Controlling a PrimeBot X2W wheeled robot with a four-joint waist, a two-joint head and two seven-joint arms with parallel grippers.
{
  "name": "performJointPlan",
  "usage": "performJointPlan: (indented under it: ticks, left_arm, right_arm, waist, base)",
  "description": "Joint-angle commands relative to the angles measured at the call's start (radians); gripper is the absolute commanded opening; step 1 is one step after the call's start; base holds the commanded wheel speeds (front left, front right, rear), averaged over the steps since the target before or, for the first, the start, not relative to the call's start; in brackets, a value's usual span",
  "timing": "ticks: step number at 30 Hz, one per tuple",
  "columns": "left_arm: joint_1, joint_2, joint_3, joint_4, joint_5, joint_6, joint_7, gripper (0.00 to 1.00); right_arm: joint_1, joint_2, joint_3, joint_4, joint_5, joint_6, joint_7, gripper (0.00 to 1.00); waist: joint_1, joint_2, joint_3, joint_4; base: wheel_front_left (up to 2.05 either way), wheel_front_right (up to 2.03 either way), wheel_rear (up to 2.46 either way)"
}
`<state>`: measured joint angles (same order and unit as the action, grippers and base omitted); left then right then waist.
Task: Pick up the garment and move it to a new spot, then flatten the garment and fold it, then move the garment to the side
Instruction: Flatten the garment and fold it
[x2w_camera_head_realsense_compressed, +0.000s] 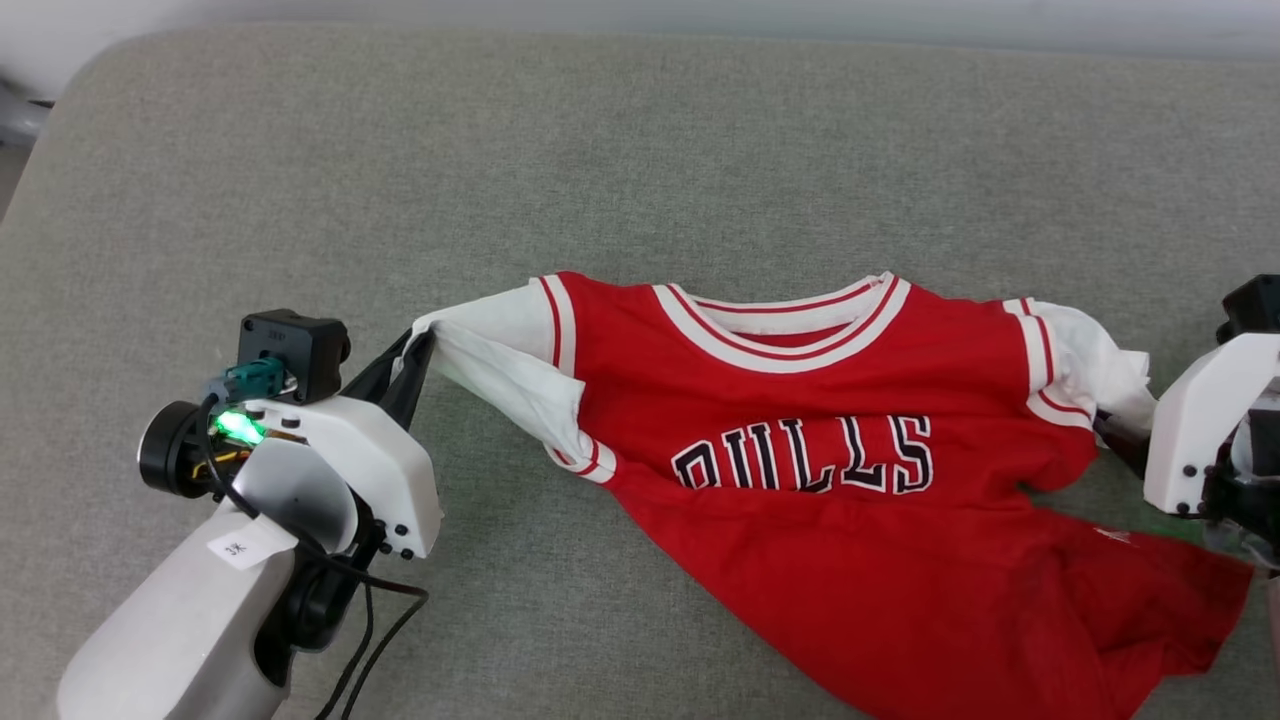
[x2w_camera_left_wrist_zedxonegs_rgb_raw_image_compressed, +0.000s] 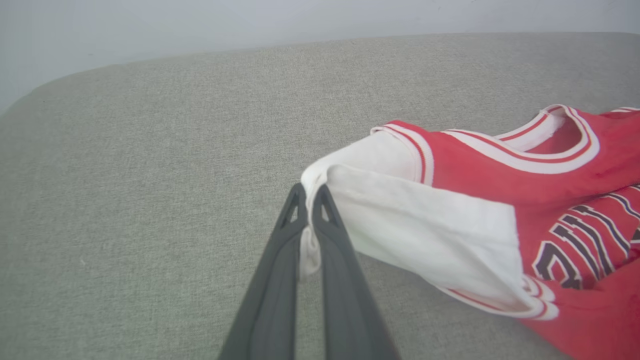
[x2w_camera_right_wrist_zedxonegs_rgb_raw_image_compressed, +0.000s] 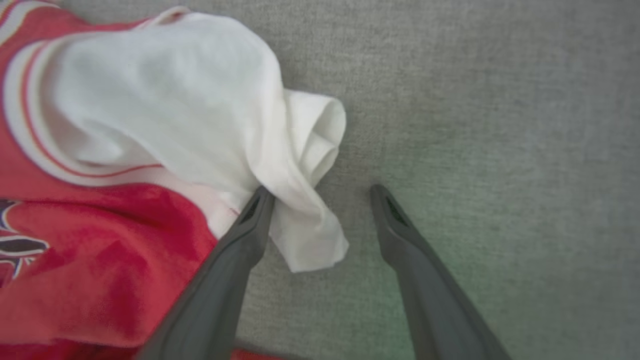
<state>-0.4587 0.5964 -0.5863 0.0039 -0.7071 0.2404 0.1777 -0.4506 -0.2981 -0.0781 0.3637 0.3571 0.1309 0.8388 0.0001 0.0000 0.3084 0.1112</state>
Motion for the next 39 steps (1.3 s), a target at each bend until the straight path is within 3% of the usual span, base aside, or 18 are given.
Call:
performJointPlan:
  ticks: [1, 3, 4, 5, 9, 14, 20, 29, 39]
  left_arm:
    - [-0.013, -0.002, 0.0, 0.002, 0.004, -0.002, -0.008, 0.0]
    - [-0.016, -0.005, 0.0, 0.005, 0.002, -0.005, -0.015, 0.0]
    - [-0.016, -0.007, 0.001, 0.007, 0.0, -0.007, -0.016, 0.0]
    - [-0.017, -0.008, 0.002, 0.01, -0.001, -0.008, -0.019, 0.0]
    - [-0.015, -0.014, 0.012, 0.029, -0.01, -0.002, -0.033, 0.0]
    - [-0.034, -0.024, 0.042, 0.059, -0.037, -0.01, -0.059, 0.0]
    - [-0.103, -0.034, 0.083, 0.158, -0.064, -0.03, -0.077, 0.0]
    - [-0.345, -0.096, 0.113, 0.375, -0.072, -0.119, -0.139, 0.0]
    - [-0.696, -0.129, 0.147, 0.616, -0.03, -0.198, -0.255, 0.0]
  right_arm:
    - [0.012, 0.012, 0.02, 0.032, 0.008, 0.0, 0.032, 1.0]
    - [0.022, 0.02, 0.031, 0.06, 0.023, 0.0, 0.077, 1.0]
    - [0.031, 0.025, 0.036, 0.075, 0.027, 0.0, 0.103, 0.42]
    - [0.037, 0.031, 0.035, 0.086, 0.035, 0.0, 0.118, 0.0]
    - [0.02, 0.017, 0.024, 0.06, 0.031, 0.0, 0.092, 0.0]
    - [-0.044, -0.018, 0.004, -0.026, -0.02, -0.001, -0.051, 0.0]
    - [-0.103, -0.002, -0.041, -0.051, -0.075, -0.001, -0.151, 0.0]
    - [-0.268, 0.005, -0.084, -0.013, -0.139, -0.001, -0.244, 0.0]
    - [-0.585, 0.019, -0.125, 0.046, -0.223, -0.001, -0.357, 0.0]
  waist:
    - [-0.0001, 0.0, 0.011, 0.009]
    - [-0.0001, 0.0, 0.016, 0.012]
    - [-0.0001, 0.0, 0.017, 0.013]
    - [-0.0001, 0.0, 0.016, 0.014]
    - [-0.0001, 0.0, -0.005, 0.012]
    - [-0.0001, 0.0, -0.055, -0.004]
    - [-0.0001, 0.0, -0.118, -0.026]
    - [-0.0001, 0.0, -0.137, -0.042]
    - [-0.0001, 0.0, -0.046, -0.069]
  base:
    - [0.0, 0.0, 0.0]
    - [0.0, 0.0, 0.0]
    - [0.0, 0.0, 0.0]
    - [0.0, 0.0, 0.0]
    - [0.0, 0.0, 0.0]
    - [0.0, 0.0, 0.0]
    - [0.0, 0.0, 0.0]
    - [0.0, 0.0, 0.0]
    - [0.0, 0.0, 0.0]
